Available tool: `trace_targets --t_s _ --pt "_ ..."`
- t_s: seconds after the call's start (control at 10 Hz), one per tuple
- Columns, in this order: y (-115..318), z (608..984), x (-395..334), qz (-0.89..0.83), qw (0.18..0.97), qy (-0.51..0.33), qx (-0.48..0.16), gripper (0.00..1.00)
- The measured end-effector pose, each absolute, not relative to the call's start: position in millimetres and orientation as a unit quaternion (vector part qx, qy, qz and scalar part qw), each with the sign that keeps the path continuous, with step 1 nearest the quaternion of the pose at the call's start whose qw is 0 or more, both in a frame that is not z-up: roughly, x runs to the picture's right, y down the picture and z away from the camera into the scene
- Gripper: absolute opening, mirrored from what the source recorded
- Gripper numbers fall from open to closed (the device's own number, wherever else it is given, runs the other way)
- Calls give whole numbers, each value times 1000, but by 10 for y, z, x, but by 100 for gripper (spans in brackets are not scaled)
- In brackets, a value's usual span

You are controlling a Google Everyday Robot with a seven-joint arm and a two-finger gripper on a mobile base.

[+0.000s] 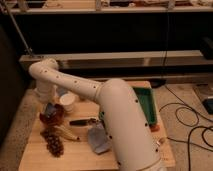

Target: Wipe red bowl with sponge

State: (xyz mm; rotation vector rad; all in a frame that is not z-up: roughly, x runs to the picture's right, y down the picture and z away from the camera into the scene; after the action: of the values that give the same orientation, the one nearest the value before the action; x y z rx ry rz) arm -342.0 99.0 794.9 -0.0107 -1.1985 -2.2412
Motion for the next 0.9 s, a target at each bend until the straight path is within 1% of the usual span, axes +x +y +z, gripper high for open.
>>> trace_targets --t_s 0.5,0.9 --pt "1193 7838 -3570 -848 271 -455 0 4" --pt "1470 7770 -3422 -847 267 -460 -8 4"
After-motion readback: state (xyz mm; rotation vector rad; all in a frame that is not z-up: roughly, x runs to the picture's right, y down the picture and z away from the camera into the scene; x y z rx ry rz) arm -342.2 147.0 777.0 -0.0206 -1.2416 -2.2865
